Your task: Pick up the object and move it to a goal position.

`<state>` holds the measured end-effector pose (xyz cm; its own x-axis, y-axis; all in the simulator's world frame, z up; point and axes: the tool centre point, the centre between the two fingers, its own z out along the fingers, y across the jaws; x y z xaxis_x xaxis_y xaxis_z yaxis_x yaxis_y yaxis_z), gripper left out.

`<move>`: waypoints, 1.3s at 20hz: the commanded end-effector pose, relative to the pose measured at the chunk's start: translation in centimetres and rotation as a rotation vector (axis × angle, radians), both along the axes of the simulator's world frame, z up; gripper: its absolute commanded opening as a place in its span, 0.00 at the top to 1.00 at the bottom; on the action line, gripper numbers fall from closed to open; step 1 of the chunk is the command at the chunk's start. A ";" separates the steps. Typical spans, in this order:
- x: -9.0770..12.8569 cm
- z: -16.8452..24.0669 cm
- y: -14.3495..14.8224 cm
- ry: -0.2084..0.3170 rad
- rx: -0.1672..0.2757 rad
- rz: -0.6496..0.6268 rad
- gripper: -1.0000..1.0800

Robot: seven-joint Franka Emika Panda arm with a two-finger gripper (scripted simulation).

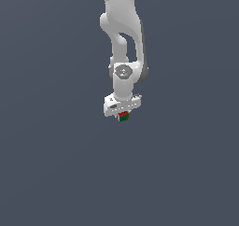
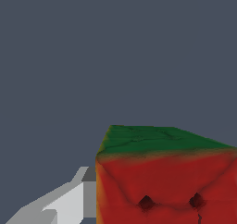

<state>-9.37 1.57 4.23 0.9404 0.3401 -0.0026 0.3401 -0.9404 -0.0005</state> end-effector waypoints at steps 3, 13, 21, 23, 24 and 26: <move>0.5 2.0 -1.5 -0.003 0.000 -0.001 1.00; 2.3 9.7 -7.4 -0.003 0.002 0.000 1.00; 4.2 16.6 -12.6 -0.003 0.002 0.000 1.00; 4.5 17.8 -13.6 -0.003 0.002 0.000 1.00; 4.7 18.4 -14.1 -0.003 0.002 0.000 1.00; 5.0 19.4 -14.8 -0.003 0.002 0.000 1.00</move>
